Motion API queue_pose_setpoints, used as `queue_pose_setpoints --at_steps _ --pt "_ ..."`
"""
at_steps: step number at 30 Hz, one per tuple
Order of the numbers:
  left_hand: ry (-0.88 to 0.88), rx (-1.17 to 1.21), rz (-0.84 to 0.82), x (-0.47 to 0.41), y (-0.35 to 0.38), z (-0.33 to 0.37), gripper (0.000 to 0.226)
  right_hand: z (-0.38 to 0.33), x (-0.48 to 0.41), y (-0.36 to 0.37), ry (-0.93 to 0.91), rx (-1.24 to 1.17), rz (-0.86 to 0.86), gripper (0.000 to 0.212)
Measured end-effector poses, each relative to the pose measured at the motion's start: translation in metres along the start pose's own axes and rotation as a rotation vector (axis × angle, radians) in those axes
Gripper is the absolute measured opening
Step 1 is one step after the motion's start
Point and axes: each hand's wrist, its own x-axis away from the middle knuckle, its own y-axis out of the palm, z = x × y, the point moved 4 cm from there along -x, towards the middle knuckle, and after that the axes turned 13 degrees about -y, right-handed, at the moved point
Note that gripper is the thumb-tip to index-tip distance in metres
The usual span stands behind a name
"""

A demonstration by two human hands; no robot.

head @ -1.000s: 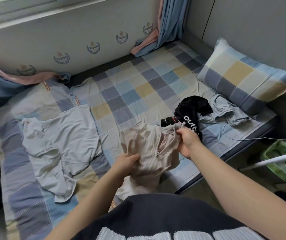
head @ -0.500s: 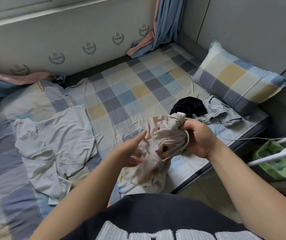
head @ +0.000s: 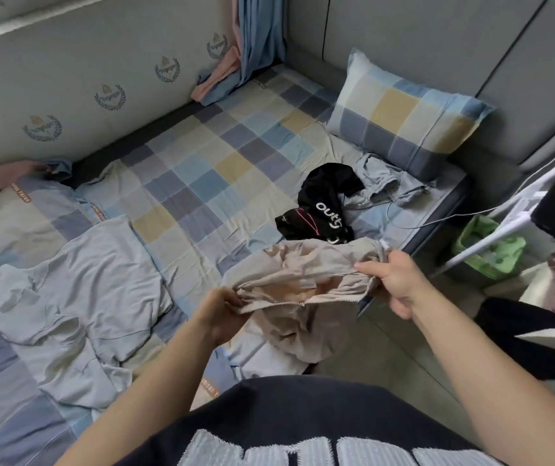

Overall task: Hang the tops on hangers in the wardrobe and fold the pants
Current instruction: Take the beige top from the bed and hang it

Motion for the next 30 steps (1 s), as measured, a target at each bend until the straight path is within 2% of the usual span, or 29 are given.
queue_pose_setpoints --at_steps 3,6,8,9,12,14,16,17,19,20,21,22,24,26,30 --pt "-0.039 -0.028 -0.013 0.012 -0.022 -0.005 0.034 0.036 0.023 0.001 0.064 -0.005 0.090 0.023" --pt "-0.111 -0.367 0.084 0.026 -0.043 -0.016 0.032 0.067 0.049 0.007 0.161 -0.055 0.257 0.018" --pt "-0.116 -0.593 0.212 0.032 -0.063 -0.022 0.025 0.085 0.067 0.009 0.188 -0.033 0.370 0.015" --pt "-0.078 -0.740 0.313 0.034 -0.076 -0.022 0.023 0.092 0.077 0.011 0.188 -0.014 0.406 0.011" --pt "0.096 -1.267 0.595 0.042 -0.104 -0.017 0.012 0.106 0.112 0.021 0.175 0.050 0.467 0.020" --pt "0.234 -1.437 0.651 0.051 -0.106 -0.016 0.013 0.109 0.137 0.028 0.127 0.108 0.522 0.017" --pt "0.377 -1.482 0.632 0.058 -0.102 -0.016 0.011 0.105 0.161 0.032 0.066 0.195 0.550 0.018" --pt "0.448 -1.480 0.608 0.062 -0.096 -0.016 0.009 0.100 0.173 0.031 0.038 0.225 0.532 0.033" --pt "0.569 -1.465 0.540 0.070 -0.076 -0.015 0.016 0.082 0.196 0.027 -0.049 0.251 0.449 0.081" --pt "0.626 -1.474 0.497 0.075 -0.061 -0.014 0.023 0.069 0.208 0.024 -0.095 0.292 0.387 0.097" --pt "0.679 -1.498 0.448 0.083 -0.040 -0.015 0.027 0.055 0.221 0.022 -0.129 0.375 0.315 0.105" --pt "0.729 -1.528 0.390 0.090 -0.018 -0.017 0.028 0.043 0.234 0.017 -0.147 0.495 0.260 0.104" --pt "0.820 -1.558 0.262 0.108 0.035 -0.025 0.028 0.016 0.257 0.002 -0.144 0.746 0.294 0.078" --pt "0.923 -1.568 0.135 0.129 0.094 -0.036 0.037 -0.014 0.279 -0.022 -0.132 0.922 0.480 0.047" --pt "1.122 -1.622 -0.052 0.170 0.216 -0.069 0.026 -0.090 0.334 -0.082 -0.190 1.054 0.763 0.024"
